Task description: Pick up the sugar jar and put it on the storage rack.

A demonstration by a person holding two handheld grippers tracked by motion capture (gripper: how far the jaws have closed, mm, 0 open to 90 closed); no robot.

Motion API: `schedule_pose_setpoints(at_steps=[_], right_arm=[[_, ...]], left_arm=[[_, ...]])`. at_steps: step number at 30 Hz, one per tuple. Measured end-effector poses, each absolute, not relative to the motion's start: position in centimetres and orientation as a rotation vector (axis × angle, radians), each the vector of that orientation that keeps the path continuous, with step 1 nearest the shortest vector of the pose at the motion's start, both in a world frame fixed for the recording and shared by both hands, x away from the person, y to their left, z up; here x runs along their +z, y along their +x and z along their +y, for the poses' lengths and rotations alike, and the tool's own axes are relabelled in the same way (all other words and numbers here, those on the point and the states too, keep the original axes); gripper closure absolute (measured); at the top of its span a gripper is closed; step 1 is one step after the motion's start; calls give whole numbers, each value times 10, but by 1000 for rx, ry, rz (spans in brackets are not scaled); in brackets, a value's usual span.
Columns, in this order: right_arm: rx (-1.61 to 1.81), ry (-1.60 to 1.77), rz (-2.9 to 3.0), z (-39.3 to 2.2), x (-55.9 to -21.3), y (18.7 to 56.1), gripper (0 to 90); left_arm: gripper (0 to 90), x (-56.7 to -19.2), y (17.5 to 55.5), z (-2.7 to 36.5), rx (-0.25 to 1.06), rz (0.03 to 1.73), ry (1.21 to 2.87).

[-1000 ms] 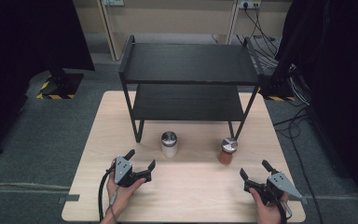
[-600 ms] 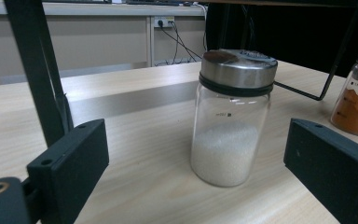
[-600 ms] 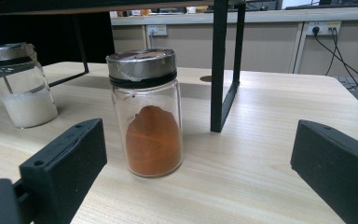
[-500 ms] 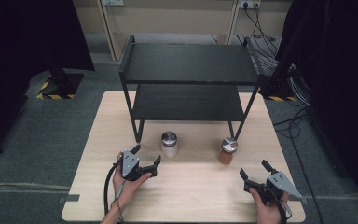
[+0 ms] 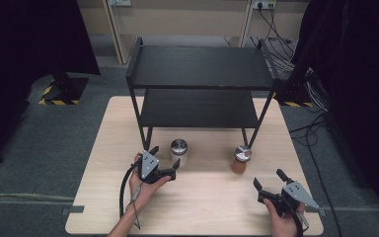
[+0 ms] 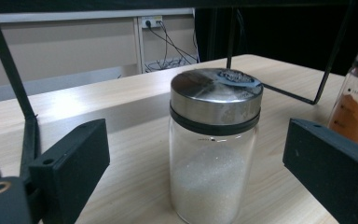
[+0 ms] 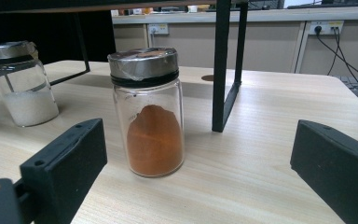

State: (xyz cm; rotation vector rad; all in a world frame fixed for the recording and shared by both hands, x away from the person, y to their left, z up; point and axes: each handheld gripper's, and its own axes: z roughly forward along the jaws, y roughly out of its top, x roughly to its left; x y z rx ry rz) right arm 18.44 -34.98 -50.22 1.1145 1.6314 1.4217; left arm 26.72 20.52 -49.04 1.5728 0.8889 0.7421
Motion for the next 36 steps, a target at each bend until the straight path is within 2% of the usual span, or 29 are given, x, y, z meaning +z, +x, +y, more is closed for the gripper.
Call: schedule_pose_setpoints(at_steps=[24, 32, 36], right_arm=[[1429, 1114, 1640, -351, -502, 186, 39], [1432, 1114, 1640, -352, -502, 186, 39], [1433, 1113, 1641, -352, -502, 186, 39]], left_arm=[[84, -488, 291, 182, 697, 893, 1639], [110, -487, 295, 179, 691, 901, 1642], [157, -487, 296, 177, 682, 932, 1637]])
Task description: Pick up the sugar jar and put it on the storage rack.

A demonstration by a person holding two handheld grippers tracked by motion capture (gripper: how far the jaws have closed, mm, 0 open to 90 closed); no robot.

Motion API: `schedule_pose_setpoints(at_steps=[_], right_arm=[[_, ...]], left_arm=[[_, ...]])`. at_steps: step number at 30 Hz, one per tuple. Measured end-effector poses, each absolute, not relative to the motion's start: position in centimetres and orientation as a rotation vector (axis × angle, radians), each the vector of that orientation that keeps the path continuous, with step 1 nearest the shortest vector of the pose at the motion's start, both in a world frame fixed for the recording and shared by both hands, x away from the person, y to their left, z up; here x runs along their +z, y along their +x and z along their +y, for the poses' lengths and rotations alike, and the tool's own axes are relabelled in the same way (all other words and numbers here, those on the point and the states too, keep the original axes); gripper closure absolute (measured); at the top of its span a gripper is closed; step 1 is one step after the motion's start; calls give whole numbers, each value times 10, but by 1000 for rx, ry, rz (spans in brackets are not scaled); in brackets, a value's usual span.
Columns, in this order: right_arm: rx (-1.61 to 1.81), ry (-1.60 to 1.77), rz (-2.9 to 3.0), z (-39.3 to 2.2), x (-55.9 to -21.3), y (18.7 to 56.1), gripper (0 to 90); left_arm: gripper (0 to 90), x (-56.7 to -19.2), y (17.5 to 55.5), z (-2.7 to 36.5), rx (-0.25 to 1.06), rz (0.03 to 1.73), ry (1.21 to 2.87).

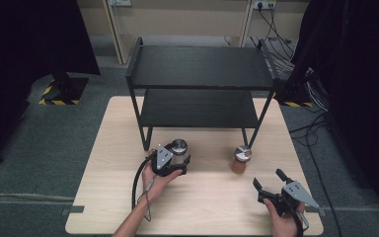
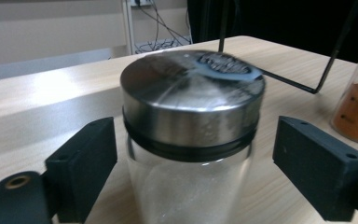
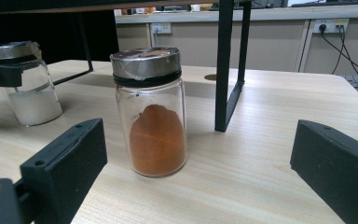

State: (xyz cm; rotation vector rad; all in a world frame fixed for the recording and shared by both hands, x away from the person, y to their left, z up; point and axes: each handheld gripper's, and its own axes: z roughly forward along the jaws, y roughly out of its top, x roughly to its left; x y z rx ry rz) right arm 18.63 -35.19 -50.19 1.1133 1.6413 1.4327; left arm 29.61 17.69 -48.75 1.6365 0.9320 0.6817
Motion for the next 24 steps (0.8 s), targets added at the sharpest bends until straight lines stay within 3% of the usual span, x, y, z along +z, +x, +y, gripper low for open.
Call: schedule_pose_setpoints(at_steps=[13, 24], right_arm=[[1432, 1110, 1647, -352, -501, 187, 39], [1433, 1110, 1649, -352, -501, 187, 41]], left_arm=[[303, -490, 296, 171, 701, 954, 1636], [309, -491, 296, 170, 704, 959, 1627]])
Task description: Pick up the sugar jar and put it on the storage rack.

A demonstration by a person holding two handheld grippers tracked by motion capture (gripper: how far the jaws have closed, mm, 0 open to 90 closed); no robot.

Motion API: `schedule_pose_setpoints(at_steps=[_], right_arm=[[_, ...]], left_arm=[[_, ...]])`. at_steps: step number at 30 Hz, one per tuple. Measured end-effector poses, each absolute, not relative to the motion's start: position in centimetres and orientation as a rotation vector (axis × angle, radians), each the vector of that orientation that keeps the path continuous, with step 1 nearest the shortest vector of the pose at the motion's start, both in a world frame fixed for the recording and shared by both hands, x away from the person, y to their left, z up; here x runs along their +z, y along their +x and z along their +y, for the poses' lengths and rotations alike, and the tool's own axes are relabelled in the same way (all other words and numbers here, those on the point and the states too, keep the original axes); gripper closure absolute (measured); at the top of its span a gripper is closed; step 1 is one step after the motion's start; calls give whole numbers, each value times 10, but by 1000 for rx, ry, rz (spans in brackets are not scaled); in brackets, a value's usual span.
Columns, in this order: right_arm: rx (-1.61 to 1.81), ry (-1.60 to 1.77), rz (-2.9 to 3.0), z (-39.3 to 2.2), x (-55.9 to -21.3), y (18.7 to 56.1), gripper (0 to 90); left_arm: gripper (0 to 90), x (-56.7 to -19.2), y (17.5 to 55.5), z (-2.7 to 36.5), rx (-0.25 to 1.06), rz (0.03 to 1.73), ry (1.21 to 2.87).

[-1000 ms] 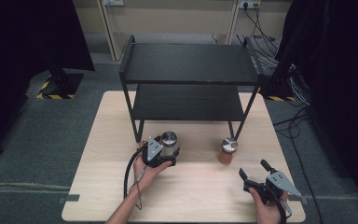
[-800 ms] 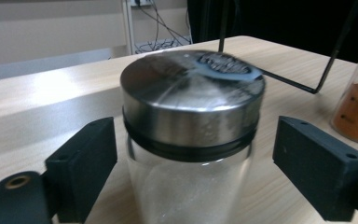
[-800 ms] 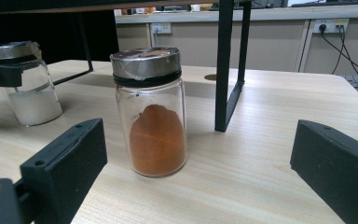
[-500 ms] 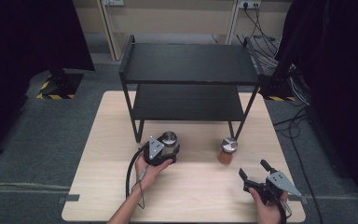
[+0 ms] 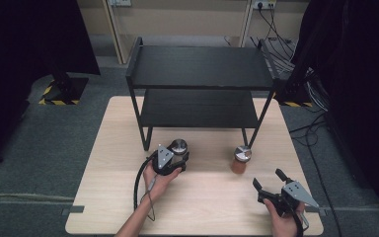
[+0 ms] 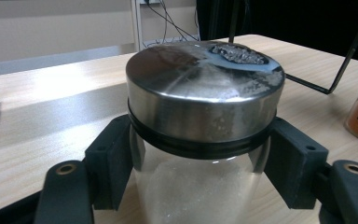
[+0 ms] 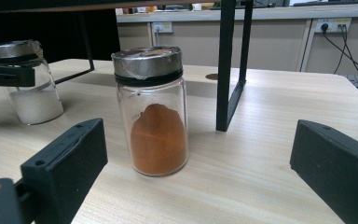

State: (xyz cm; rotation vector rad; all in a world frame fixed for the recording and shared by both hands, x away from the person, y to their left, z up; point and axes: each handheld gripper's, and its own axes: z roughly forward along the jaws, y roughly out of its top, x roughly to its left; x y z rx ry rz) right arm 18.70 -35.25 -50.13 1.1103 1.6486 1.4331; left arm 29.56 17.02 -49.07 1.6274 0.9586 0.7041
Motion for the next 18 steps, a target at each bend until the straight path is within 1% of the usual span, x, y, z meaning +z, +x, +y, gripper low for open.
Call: schedule_pose_setpoints(at_steps=[9, 18], right_arm=[[1432, 1110, 1650, -352, -501, 187, 43], [1430, 1109, 1651, -352, -501, 187, 44]], left_arm=[[310, -488, 294, 173, 689, 960, 1622], [310, -478, 279, 177, 715, 909, 1581]])
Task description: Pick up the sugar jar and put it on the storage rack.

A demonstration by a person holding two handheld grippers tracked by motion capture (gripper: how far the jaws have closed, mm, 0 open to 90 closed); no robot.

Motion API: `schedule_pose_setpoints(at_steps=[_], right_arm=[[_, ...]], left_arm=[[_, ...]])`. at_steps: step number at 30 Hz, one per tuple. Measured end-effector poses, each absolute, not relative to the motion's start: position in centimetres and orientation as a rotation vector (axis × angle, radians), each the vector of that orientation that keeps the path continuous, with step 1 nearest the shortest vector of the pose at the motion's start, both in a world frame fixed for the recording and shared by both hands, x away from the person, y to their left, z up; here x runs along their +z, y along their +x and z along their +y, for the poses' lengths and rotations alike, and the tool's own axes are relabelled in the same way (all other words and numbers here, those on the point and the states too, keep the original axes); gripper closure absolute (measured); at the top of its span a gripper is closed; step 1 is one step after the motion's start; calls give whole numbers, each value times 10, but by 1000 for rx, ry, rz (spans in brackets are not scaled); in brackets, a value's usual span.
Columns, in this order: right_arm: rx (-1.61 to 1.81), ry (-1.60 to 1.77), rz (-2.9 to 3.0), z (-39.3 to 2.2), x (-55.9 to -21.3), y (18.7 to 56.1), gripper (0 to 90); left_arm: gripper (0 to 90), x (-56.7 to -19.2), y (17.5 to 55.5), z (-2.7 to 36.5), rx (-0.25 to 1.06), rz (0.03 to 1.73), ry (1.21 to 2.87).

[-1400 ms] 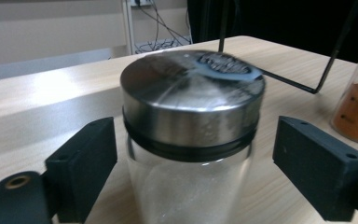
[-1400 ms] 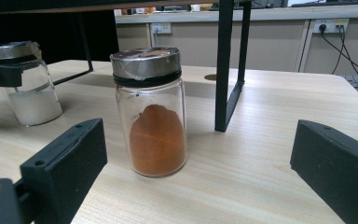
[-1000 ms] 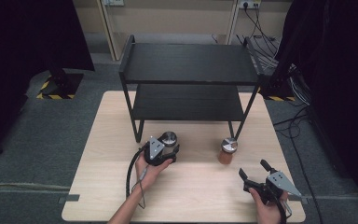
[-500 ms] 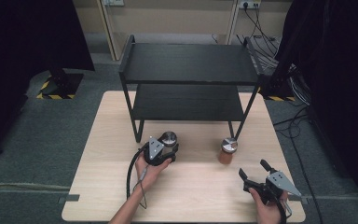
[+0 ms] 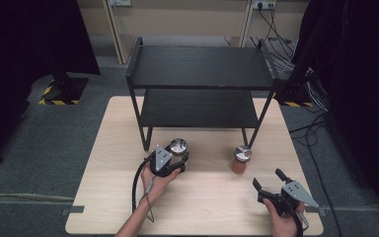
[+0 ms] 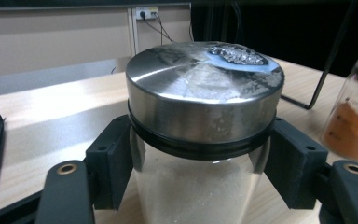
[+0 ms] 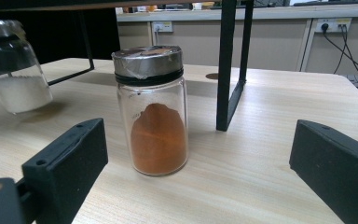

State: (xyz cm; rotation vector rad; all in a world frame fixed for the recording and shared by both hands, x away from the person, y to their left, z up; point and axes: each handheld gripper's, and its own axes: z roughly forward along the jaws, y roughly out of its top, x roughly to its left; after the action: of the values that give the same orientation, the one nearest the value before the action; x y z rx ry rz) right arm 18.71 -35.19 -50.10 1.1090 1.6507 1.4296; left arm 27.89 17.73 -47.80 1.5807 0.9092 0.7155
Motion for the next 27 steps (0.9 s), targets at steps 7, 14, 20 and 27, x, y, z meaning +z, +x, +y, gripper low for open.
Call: schedule_pose_setpoints(at_steps=[7, 14, 20, 27], right_arm=[[1428, 1110, 1652, -352, -501, 187, 46], [1430, 1108, 1652, -351, -501, 187, 45], [1429, 1108, 1653, -351, -501, 188, 46], [1431, 1109, 1653, -351, -501, 188, 46]], left_arm=[[310, -469, 267, 181, 736, 898, 1535], [311, -459, 259, 186, 770, 893, 1500], [310, -449, 252, 190, 789, 877, 1473], [311, -437, 246, 193, 816, 864, 1444]])
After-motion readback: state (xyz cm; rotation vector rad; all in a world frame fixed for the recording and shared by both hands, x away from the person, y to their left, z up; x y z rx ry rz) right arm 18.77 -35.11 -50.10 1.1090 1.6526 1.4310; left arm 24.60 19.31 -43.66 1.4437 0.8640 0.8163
